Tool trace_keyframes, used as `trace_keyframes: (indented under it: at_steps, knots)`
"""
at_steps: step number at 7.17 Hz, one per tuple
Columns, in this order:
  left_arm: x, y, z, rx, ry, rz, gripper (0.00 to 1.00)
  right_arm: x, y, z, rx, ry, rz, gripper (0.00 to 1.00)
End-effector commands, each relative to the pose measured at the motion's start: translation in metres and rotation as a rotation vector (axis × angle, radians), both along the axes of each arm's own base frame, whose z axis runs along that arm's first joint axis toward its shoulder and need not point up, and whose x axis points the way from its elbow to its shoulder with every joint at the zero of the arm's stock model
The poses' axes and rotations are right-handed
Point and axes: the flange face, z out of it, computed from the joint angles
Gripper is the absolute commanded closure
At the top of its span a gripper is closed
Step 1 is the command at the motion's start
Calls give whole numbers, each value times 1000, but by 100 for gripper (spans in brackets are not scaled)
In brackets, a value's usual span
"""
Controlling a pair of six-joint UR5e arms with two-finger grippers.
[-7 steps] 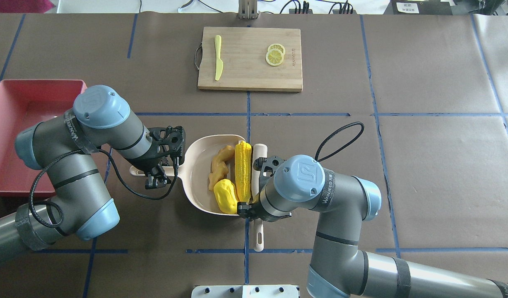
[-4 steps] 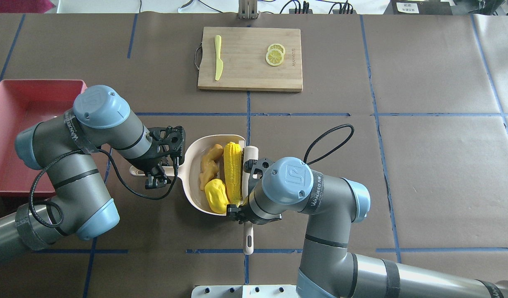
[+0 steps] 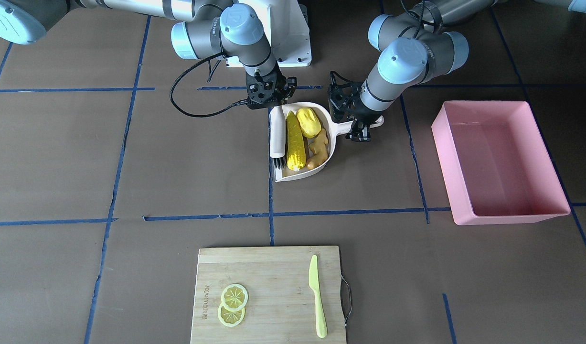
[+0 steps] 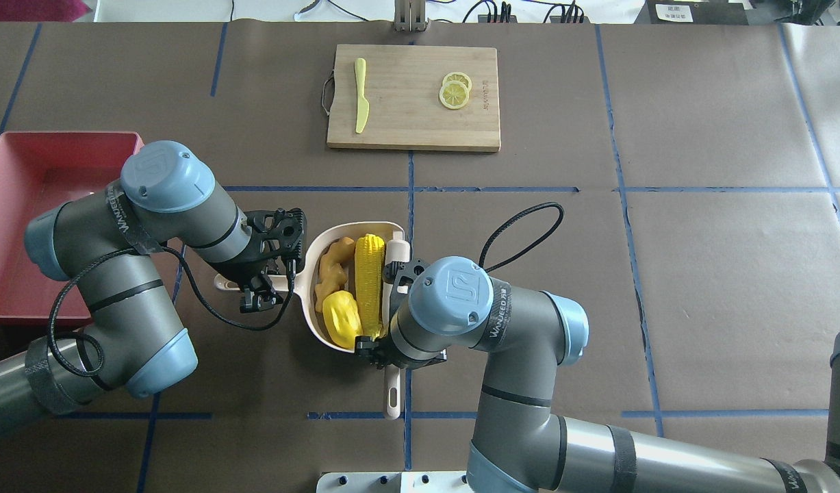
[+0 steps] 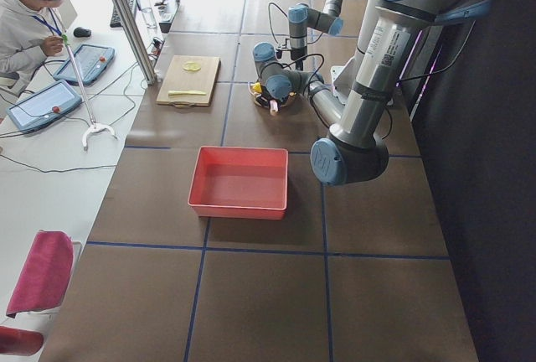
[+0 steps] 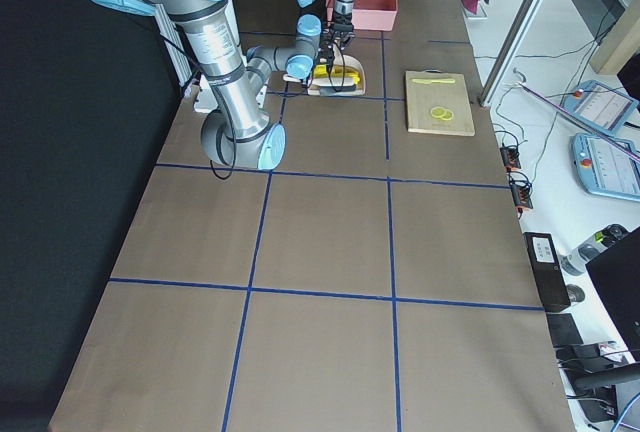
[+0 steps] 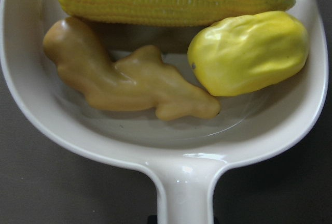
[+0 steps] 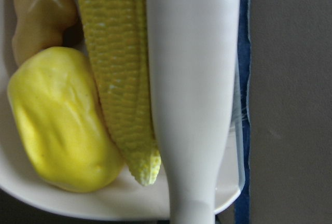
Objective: Sweep and dump trash into bin
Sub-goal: 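Sweep the corn, pepper and ginger into the dustpan with the right brush, then push the items deeper into the dustpan, then lift the brush away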
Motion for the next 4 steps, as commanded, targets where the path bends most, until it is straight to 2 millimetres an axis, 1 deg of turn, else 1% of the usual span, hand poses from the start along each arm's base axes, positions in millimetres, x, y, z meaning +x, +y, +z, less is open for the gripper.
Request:
trace_keyframes:
  at_steps: [1,4]
  knots:
    - [0,0,0,-1,0,0,89,-6,-2,-8,2,-3,1,100]
    - [0,0,0,-1,0,0,89,-2,0,-4,0,-6,-5,100]
